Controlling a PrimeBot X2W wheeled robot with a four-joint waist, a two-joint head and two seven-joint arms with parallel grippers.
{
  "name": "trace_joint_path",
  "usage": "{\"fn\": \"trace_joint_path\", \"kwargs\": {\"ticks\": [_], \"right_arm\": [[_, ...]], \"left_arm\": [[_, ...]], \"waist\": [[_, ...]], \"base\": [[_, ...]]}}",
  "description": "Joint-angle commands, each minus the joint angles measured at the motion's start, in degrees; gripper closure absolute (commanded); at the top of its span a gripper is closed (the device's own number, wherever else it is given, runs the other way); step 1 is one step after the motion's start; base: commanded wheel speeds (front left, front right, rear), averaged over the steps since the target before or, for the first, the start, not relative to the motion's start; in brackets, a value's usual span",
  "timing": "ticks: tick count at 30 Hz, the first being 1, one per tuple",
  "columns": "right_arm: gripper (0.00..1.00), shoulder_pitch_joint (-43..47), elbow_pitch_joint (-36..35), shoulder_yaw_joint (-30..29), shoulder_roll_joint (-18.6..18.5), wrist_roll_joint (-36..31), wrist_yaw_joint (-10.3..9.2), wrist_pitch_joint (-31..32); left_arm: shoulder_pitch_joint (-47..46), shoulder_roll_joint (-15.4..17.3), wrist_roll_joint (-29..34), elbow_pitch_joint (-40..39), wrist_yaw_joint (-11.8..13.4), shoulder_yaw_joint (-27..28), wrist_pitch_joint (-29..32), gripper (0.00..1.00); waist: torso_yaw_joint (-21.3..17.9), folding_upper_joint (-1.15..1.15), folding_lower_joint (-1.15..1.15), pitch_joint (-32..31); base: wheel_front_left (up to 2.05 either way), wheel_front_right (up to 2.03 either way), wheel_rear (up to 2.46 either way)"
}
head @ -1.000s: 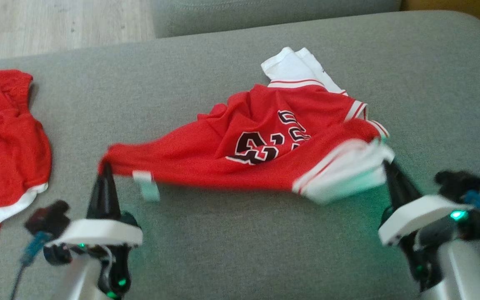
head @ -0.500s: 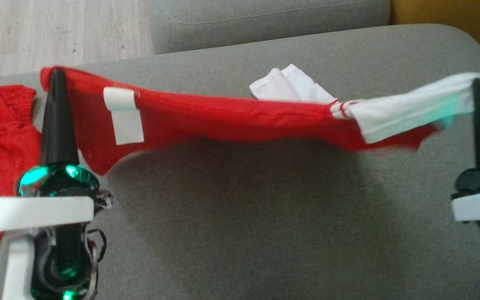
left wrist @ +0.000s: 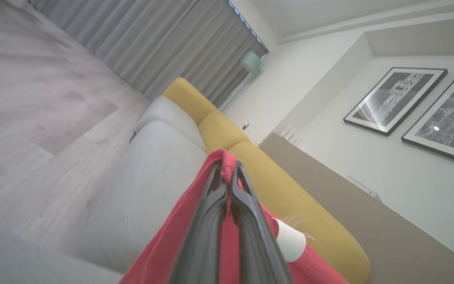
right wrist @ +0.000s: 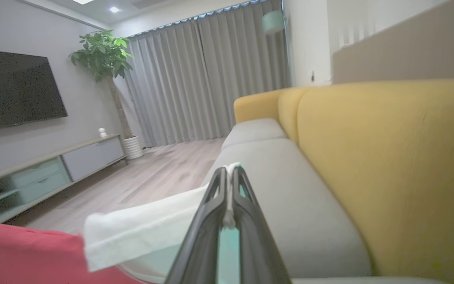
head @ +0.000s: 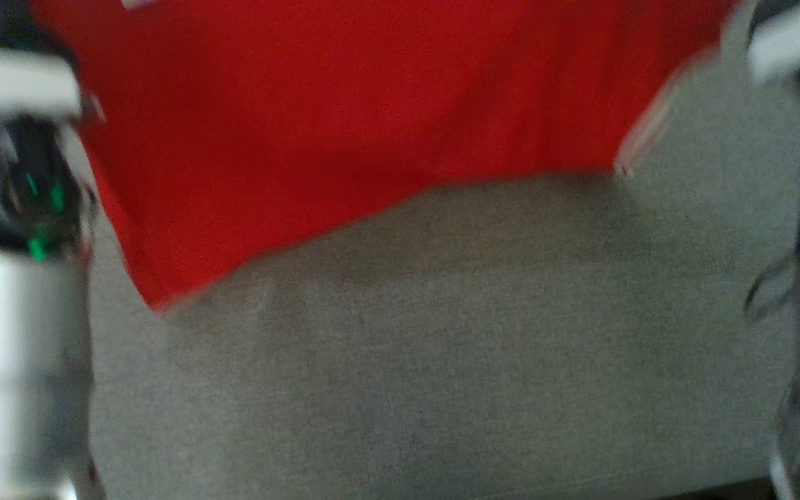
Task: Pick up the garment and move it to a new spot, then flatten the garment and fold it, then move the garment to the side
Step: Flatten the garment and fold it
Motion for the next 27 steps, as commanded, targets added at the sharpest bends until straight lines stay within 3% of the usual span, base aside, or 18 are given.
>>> {"fn": "trace_joint_path", "kwargs": {"ticks": [1,4,8,10,13,20,27], "right_arm": [[1.00,-4.0,-0.7,0.9,-1.2,-1.4,0.44,-1.6],[1.00,-16.4,9.0,1.1,-2.5,-6.3,0.44,-10.2],[1.00,-29.6,16.4,0.6,-2.5,-10.2,0.44,-21.8],[1.00,-33.8,18.8,0.8,-2.7,-10.9,0.44,-26.5],[1.00,-36.0,22.3,2.5,-3.4,-10.2,0.44,-28.8],[1.00,-25.4,28.2,10.0,-6.8,-5.7,0.44,-25.6],[1.00,-6.0,28.7,12.8,-8.0,-0.8,0.44,-9.1]], "left_arm": [[-4.2,2.1,1.0,-0.8,-0.6,2.4,-1.1,1.00],[-14.0,2.1,4.1,6.2,-2.7,1.7,-5.8,1.00],[-24.3,1.9,7.5,12.7,-5.9,0.8,-12.2,1.00],[-27.9,2.0,9.0,15.1,-7.6,0.2,-15.2,1.00],[-29.6,1.8,10.1,17.7,-9.7,-1.1,-18.2,1.00],[-17.4,1.1,10.7,21.3,-11.7,-4.2,-21.3,1.00],[3.5,1.1,13.8,25.0,-11.3,-6.6,-21.9,1.00]], "waist": [[-0.6,0.00,-0.03,3.9],[-0.2,0.00,-0.03,5.4],[0.4,0.00,-0.03,5.6],[0.7,0.00,-0.03,5.2],[0.9,0.00,-0.03,4.9],[0.7,0.00,-0.03,5.1],[0.9,0.00,-0.03,1.3]], "base": [[0.00,0.00,0.00],[0.00,0.00,0.00],[0.00,0.00,0.00],[0.00,0.00,0.00],[0.00,0.00,0.00],[0.00,0.00,0.00],[0.00,0.00,0.00]]}}
